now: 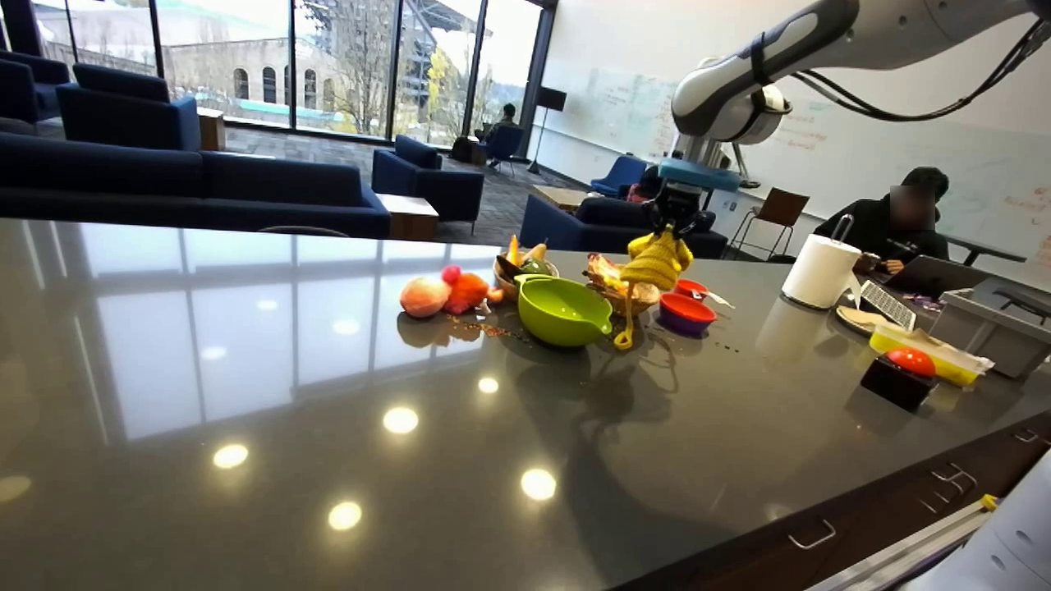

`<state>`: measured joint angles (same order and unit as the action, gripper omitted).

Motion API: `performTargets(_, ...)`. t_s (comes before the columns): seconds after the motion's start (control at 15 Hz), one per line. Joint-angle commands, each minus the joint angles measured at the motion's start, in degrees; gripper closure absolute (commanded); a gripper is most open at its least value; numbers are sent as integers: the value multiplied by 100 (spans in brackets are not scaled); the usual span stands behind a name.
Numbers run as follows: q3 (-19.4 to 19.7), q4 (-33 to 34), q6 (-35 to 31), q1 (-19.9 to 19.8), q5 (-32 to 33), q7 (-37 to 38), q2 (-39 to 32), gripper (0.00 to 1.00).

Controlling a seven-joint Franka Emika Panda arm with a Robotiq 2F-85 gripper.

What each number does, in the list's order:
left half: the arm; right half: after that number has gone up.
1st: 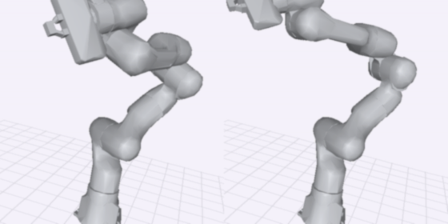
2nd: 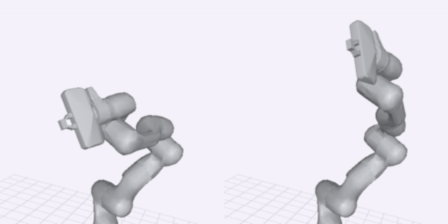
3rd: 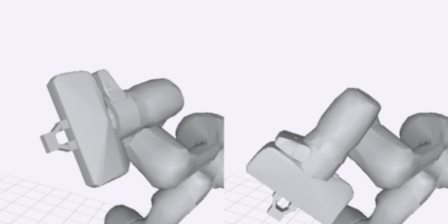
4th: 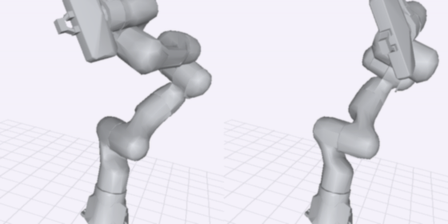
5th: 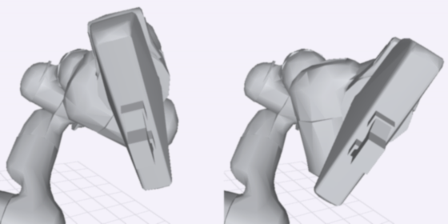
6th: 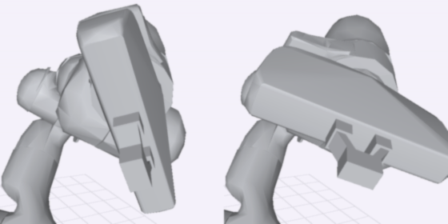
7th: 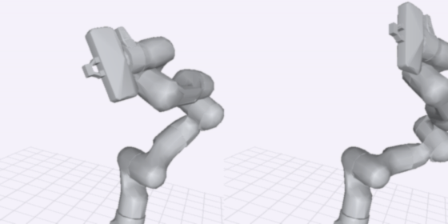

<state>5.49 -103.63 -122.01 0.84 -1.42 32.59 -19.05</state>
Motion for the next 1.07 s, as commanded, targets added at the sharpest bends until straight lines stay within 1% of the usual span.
performTargets(0.0, -105, 59, 160, -188, -700, -464, 58, 96)
performTargets(0.07, -99, 76, 456, -269, -832, -649, 92, 96)
performTargets(0.13, -173, 32, 381, -341, -1061, -961, 102, 96)
performTargets(0.2, 196, -55, 381, -75, -288, 176, 130, 96)
performTargets(0.27, 277, -291, 274, -128, -210, 259, 278, 96)
performTargets(0.33, 371, -498, 255, -122, -21, 547, 396, 96)
performTargets(0.47, 492, -826, 339, -148, 131, 1090, 551, 96)
performTargets(0.53, 410, -1180, 9, -279, -94, 692, 731, 96)
performTargets(0.87, 546, -2607, -1021, -517, 14, 573, 1542, 96)
performTargets(1.0, 600, -3234, -1598, -702, -150, 278, 1937, 96)
